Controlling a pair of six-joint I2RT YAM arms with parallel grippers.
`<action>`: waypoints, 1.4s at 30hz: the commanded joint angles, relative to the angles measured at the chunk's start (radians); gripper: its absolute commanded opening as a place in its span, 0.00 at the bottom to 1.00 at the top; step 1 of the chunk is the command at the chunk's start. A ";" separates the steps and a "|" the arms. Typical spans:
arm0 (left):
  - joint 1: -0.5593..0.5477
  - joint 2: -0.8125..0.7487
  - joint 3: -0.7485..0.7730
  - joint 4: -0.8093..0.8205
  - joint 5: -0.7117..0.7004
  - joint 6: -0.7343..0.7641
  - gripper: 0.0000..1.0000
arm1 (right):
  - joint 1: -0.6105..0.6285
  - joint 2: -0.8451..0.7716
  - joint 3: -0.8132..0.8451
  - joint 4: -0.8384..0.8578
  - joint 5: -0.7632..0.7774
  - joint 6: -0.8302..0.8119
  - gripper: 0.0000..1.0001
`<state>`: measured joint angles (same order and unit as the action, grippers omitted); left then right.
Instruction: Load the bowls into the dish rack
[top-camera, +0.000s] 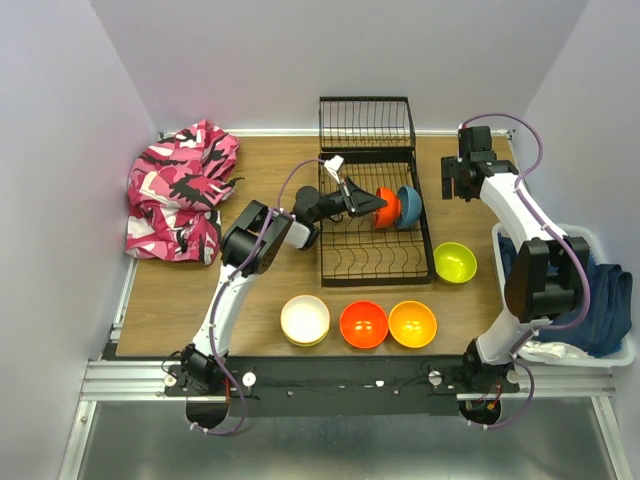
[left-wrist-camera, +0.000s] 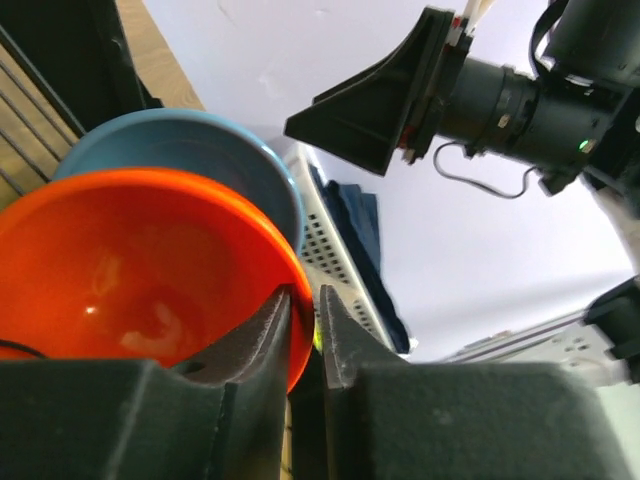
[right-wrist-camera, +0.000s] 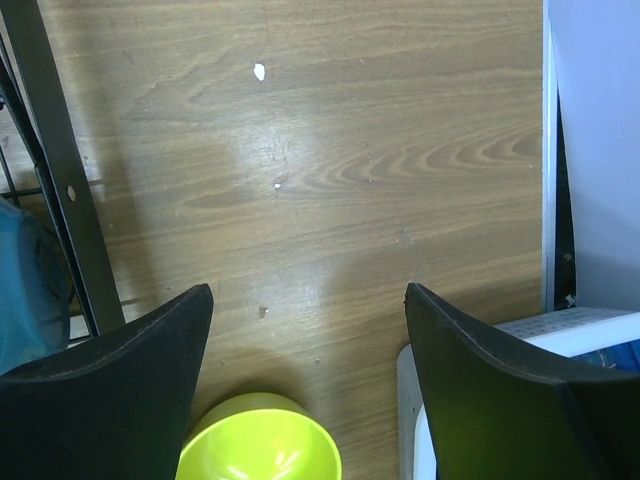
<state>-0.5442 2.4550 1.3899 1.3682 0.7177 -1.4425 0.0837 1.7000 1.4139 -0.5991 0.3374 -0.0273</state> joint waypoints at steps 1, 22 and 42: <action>-0.016 0.003 -0.068 -0.041 -0.035 0.118 0.36 | 0.002 -0.005 0.007 0.018 0.028 -0.002 0.86; 0.092 -0.277 -0.227 -0.507 0.046 0.548 0.60 | 0.002 -0.074 -0.038 0.033 0.028 0.020 0.89; 0.072 -0.344 -0.172 -0.643 0.232 0.686 0.62 | 0.004 -0.161 -0.133 0.055 -0.003 0.026 0.89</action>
<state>-0.4305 2.1098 1.1545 0.7311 0.8928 -0.7792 0.0837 1.5833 1.3087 -0.5621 0.3462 -0.0162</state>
